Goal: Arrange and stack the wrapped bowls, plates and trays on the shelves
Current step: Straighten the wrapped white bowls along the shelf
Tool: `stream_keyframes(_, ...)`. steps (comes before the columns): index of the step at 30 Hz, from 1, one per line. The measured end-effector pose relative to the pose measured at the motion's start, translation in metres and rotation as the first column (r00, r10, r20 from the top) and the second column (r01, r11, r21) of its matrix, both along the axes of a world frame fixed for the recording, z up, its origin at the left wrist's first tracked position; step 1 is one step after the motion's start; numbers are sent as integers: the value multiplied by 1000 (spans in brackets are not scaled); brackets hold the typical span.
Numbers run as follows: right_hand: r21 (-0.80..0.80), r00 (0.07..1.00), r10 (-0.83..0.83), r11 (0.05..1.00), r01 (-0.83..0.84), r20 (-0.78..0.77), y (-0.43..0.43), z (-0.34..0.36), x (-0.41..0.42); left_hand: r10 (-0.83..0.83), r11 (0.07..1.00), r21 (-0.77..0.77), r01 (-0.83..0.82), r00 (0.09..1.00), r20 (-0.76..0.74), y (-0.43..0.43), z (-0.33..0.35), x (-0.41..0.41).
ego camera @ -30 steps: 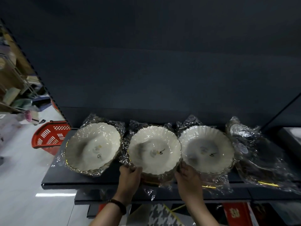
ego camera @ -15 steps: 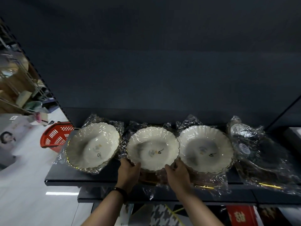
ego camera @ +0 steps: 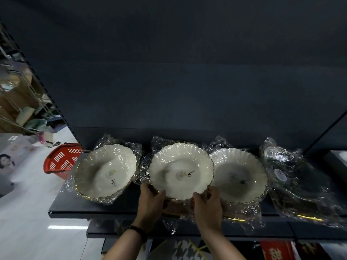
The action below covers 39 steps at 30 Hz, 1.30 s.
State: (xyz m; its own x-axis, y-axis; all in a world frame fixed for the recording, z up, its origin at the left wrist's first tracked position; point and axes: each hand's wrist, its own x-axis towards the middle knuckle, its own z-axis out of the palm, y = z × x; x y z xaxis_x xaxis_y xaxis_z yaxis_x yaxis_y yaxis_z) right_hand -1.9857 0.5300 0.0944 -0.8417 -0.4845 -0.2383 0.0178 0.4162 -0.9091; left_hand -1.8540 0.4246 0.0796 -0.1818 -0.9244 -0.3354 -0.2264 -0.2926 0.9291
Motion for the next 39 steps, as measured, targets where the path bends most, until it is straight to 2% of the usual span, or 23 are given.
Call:
stream_keyframes(4,-56,998,-55,997,54,-13,2,1,-2,0,998,-69,-4,998,-58,3,4,0)
stream_keyframes(8,-70,998,-55,996,53,-24,-4,-2,1,55,995,-68,-66,987,-152,1,7,0)
stream_keyframes(10,-93,999,-28,995,25,-26,-8,10,7,56,996,-55,-66,984,-171,-3,10,10)
stream_keyframes(12,-121,999,5,993,-9,-35,-16,19,12,69,998,11,-69,964,-258,-9,19,28)
stream_keyframes(14,-147,998,49,988,-55,-44,-27,24,19,141,990,74,-124,940,-310,-22,30,51)
stream_keyframes(21,-162,975,221,961,-224,-40,-82,23,72,338,941,91,-326,887,-314,-69,32,130)
stream_keyframes(25,-140,961,272,951,-277,-49,-121,23,105,404,914,74,-400,871,-278,-84,28,169)
stream_keyframes(32,-80,956,282,958,-276,82,-160,10,141,437,897,-2,-442,887,-151,-111,14,212)
stream_keyframes(39,164,840,542,827,-537,13,-172,-7,150,397,918,-39,-396,918,24,-129,-10,224)
